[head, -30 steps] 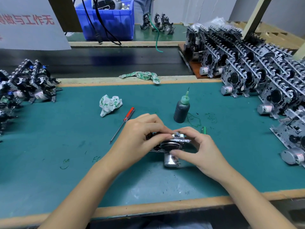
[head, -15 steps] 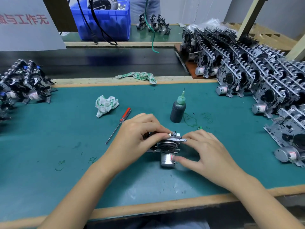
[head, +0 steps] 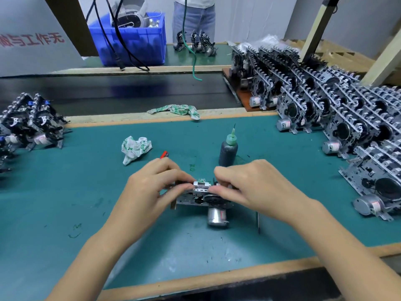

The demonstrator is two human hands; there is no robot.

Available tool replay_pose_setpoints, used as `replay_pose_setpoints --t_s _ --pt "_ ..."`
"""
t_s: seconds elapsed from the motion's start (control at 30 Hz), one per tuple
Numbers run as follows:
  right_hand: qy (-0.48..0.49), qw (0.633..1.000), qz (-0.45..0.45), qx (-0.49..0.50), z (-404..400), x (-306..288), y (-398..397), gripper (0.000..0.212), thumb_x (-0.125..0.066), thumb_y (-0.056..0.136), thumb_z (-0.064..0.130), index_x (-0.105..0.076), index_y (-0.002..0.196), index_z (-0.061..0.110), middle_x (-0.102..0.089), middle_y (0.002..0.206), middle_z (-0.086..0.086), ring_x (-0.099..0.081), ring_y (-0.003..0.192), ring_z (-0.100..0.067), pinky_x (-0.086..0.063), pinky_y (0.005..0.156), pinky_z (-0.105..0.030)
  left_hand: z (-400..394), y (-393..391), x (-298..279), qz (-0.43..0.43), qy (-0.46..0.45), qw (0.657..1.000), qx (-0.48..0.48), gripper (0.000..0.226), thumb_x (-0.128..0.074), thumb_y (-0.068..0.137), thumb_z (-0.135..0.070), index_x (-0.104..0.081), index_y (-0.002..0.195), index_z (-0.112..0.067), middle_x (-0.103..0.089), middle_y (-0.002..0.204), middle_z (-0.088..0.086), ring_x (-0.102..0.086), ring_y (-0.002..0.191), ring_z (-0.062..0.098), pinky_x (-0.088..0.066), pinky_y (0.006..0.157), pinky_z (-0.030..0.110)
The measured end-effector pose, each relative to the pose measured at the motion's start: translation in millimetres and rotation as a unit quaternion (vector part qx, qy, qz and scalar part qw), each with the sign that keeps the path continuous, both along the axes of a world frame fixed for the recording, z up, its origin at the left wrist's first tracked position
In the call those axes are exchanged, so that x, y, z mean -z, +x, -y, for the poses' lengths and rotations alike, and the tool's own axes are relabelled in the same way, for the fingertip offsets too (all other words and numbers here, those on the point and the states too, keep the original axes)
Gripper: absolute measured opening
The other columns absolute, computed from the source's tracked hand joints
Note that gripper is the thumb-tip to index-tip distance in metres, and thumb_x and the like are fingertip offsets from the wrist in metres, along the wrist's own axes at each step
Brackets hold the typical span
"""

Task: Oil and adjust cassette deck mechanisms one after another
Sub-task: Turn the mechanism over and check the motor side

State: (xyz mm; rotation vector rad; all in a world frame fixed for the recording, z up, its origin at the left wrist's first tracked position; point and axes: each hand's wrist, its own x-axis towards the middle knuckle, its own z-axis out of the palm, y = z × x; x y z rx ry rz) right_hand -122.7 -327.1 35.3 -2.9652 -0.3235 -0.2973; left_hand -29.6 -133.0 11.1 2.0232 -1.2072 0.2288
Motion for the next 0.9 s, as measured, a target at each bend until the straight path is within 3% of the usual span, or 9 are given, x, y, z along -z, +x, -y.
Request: replay_pose_setpoints --t_s 0.17,0.27,0.37,0.43,0.53,0.6,0.7,0.8,0.9 --pt "0.117 0.991 0.056 0.025 26 -14 -31 0.032 -0.046 0.088 0.047 -0.033 0.067 0.026 -0.029 0.049 0.013 -0.033 0.05 -0.014 -0.027 0.047 -0.02 37 -4 -27 0.061 0.002 0.996 0.072 0.021 -0.058 0.09 -0.03 -0.073 0.09 -0.015 -0.057 0.082 -0.005 -0.04 0.072 -0.004 -0.033 0.069 0.007" --pt "0.147 0.98 0.102 0.089 55 -28 -55 0.031 -0.047 0.086 0.046 -0.034 0.064 0.028 -0.032 0.046 0.01 -0.035 0.049 -0.013 -0.027 0.048 -0.015 84 -8 -45 0.122 -0.001 0.984 0.132 0.018 -0.06 0.091 -0.023 -0.072 0.092 -0.01 -0.06 0.085 0.004 -0.051 0.077 0.01 -0.042 0.071 0.021" --pt "0.164 0.958 0.143 0.184 84 -33 -69 0.038 -0.053 0.087 0.044 -0.036 0.059 0.025 -0.038 0.043 0.002 -0.042 0.045 -0.016 -0.031 0.049 -0.021 140 -6 -59 0.149 0.003 0.972 0.18 0.016 -0.06 0.09 -0.013 -0.071 0.097 -0.004 -0.063 0.092 0.012 -0.06 0.084 0.027 -0.046 0.073 0.036" --pt "0.171 0.937 0.159 0.261 103 -28 -68 0.043 -0.06 0.09 0.038 -0.036 0.058 0.022 -0.037 0.043 0.001 -0.046 0.044 -0.024 -0.033 0.052 -0.03 177 -5 -61 0.155 0.046 0.969 0.187 0.021 -0.057 0.093 -0.012 -0.067 0.111 -0.006 -0.06 0.108 0.012 -0.06 0.096 0.029 -0.046 0.078 0.04" --pt "0.146 0.905 0.173 0.36 127 -13 -58 0.042 -0.058 0.092 0.028 -0.035 0.059 0.019 -0.035 0.044 0.005 -0.038 0.048 -0.03 -0.028 0.055 -0.038 225 -2 -48 0.189 0.124 0.959 0.171 0.038 -0.049 0.097 -0.012 -0.048 0.135 -0.013 -0.045 0.134 0.005 -0.05 0.116 0.023 -0.042 0.088 0.036" --pt "0.11 0.893 0.172 0.402 141 0 -51 0.036 -0.055 0.095 0.028 -0.037 0.065 0.016 -0.038 0.048 0.007 -0.041 0.052 -0.031 -0.029 0.056 -0.037 248 -2 -38 0.176 0.157 0.955 0.18 0.046 -0.047 0.095 -0.011 -0.038 0.141 -0.012 -0.038 0.142 0.005 -0.047 0.121 0.023 -0.039 0.093 0.035" --pt "0.031 0.869 0.159 0.468 162 17 -41 0.028 -0.048 0.098 0.029 -0.048 0.08 0.009 -0.061 0.068 -0.017 -0.055 0.066 -0.039 -0.03 0.059 -0.037 272 -3 -19 0.116 0.212 0.949 0.204 0.056 -0.048 0.094 -0.011 -0.027 0.146 -0.011 -0.026 0.153 0.005 -0.042 0.129 0.025 -0.036 0.1 0.034" --pt "-0.005 0.847 0.165 0.505 177 26 -37 0.03 -0.046 0.099 0.029 -0.053 0.088 0.001 -0.063 0.076 -0.027 -0.053 0.066 -0.036 -0.028 0.057 -0.034 287 -9 0 0.079 0.282 0.926 0.237 0.065 -0.048 0.095 -0.011 -0.014 0.151 -0.011 -0.01 0.159 0.002 -0.033 0.137 0.024 -0.029 0.105 0.031" --pt "-0.024 0.851 0.163 0.498 187 25 -29 0.03 -0.047 0.099 0.028 -0.052 0.089 0.001 -0.064 0.079 -0.026 -0.059 0.07 -0.039 -0.026 0.057 -0.034 294 -16 15 -0.035 0.267 0.931 0.248 0.077 -0.051 0.094 -0.011 0.0 0.152 -0.009 -0.001 0.16 0.005 -0.023 0.142 0.023 -0.023 0.109 0.027"
